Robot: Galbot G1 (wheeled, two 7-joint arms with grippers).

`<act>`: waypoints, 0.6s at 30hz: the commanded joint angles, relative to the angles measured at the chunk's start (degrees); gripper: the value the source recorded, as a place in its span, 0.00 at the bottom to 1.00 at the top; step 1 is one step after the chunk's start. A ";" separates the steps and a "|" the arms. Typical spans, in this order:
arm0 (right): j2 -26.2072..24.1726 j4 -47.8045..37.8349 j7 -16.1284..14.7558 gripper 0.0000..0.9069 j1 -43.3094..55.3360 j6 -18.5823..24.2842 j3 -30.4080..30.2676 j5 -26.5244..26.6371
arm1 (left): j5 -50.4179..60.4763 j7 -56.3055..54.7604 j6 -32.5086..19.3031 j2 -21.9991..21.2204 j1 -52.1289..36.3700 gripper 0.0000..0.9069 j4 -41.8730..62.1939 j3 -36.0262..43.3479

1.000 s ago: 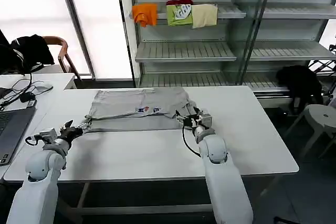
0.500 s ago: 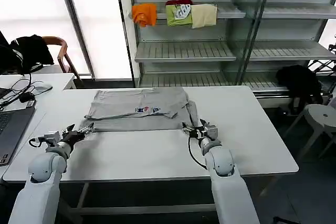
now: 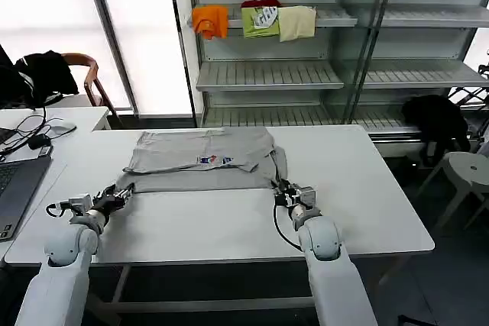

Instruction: Fold and organize the clothes.

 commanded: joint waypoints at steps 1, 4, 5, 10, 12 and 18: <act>-0.20 -0.14 -0.17 0.00 -0.33 -0.11 0.05 -0.10 | 0.41 0.33 0.03 0.12 0.34 0.00 0.14 0.26; -0.21 0.05 -0.08 0.00 -0.40 -0.13 0.02 0.11 | 0.58 0.54 -0.02 0.12 0.46 0.00 -0.33 0.38; -0.21 0.13 -0.03 0.00 -0.43 -0.13 0.01 0.28 | 0.65 0.65 -0.08 0.11 0.55 0.00 -0.60 0.42; -0.45 2.46 0.77 0.00 -1.05 -0.31 -0.05 2.62 | 0.87 1.06 0.30 0.28 1.53 0.00 -2.83 0.10; -1.29 5.86 1.75 0.00 -2.22 -1.70 -0.49 4.47 | 0.52 1.14 1.13 0.86 3.19 0.00 -6.00 -0.38; -6.91 18.19 4.37 0.00 -9.72 -2.58 -1.66 7.68 | -1.90 0.92 4.17 1.45 12.81 0.00 -18.37 -3.73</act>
